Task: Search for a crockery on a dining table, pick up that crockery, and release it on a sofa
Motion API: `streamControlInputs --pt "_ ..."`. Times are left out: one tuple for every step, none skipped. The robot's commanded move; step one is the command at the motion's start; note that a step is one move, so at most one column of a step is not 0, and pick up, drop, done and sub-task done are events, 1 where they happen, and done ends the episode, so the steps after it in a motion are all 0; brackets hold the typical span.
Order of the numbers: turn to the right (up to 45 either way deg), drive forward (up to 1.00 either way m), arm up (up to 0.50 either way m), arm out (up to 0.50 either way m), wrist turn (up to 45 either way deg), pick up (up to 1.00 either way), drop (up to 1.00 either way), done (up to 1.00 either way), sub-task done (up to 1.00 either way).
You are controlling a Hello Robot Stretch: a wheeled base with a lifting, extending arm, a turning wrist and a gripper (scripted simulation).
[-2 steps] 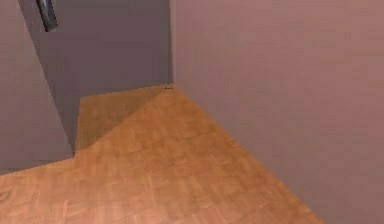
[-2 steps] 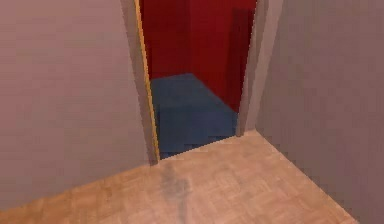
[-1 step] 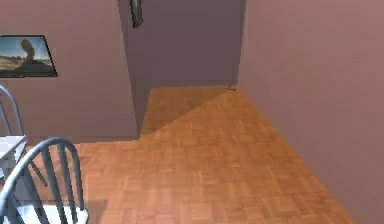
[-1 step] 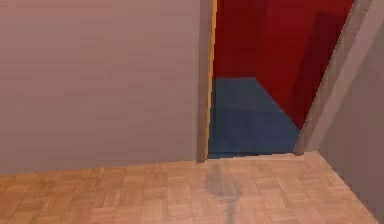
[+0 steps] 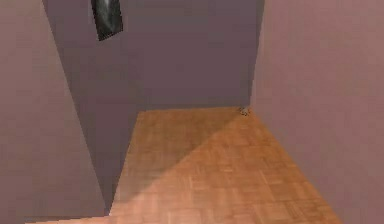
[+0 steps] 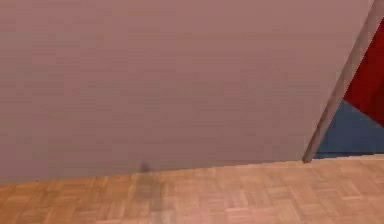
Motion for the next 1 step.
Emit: streamControlInputs --pt "-33.0 0.00 0.00 0.00 0.0 0.00 0.00 0.00 0.00"
